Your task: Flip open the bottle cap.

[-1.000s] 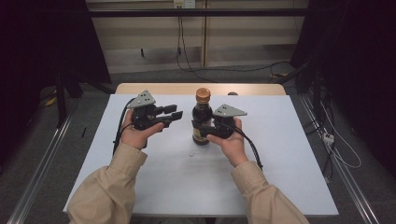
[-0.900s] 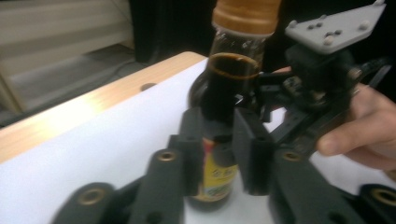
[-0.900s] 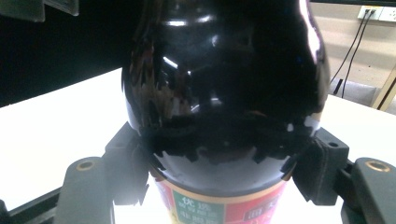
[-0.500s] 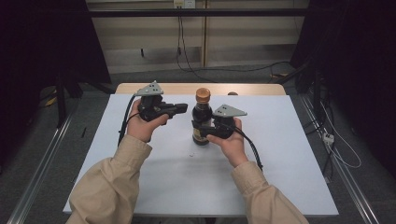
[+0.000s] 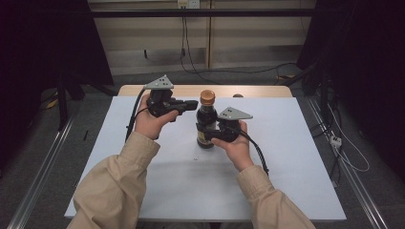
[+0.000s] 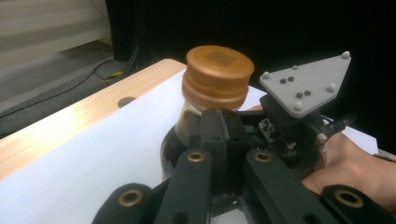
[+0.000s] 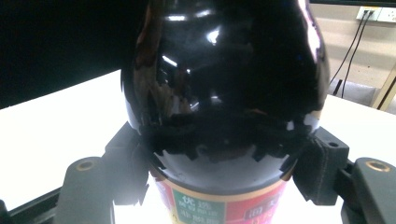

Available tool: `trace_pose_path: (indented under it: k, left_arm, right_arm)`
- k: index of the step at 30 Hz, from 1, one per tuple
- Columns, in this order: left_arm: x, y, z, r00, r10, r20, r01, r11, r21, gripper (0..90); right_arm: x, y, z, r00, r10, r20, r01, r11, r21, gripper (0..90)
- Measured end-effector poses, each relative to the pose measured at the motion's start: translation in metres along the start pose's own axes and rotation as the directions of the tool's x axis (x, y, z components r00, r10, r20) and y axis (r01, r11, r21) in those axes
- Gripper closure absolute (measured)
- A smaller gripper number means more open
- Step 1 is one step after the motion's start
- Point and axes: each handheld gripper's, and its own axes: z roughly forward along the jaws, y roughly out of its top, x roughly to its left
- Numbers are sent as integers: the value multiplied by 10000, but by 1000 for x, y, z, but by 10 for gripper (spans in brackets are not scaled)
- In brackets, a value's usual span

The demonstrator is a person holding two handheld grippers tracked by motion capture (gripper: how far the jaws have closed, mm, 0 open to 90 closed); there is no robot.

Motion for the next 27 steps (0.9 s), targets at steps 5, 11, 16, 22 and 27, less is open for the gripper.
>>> trace_pose_path:
  k: [5, 11, 16, 22, 27]
  left_arm:
    - [-3, 9, 1, 9999, 94, -90, -93, 9999, 57, 900]
    - [-1, 12, 4, 9998, -44, -169, 51, 9991, 428, 900]
    - [-1, 13, 7, 9996, -219, -152, 224, 9990, 384, 900]
    - [-2, 16, 6, 9996, 120, -267, -108, 9990, 440, 900]
    - [-2, 19, 7, 9989, 141, -442, -117, 9985, 527, 900]
  right_arm:
    - [0, 0, 0, 10000, 7, -5, -7, 10000, -20, 300]
    - [0, 0, 0, 10000, 42, -20, -42, 10000, 1, 300]
    - [-1, -2, 0, 9999, 111, -48, -112, 9999, -91, 302]
    - [0, -3, 0, 10000, 76, 2, -76, 9998, -179, 310]
    - [1, -3, 0, 9998, 144, 140, -141, 9997, -211, 315]
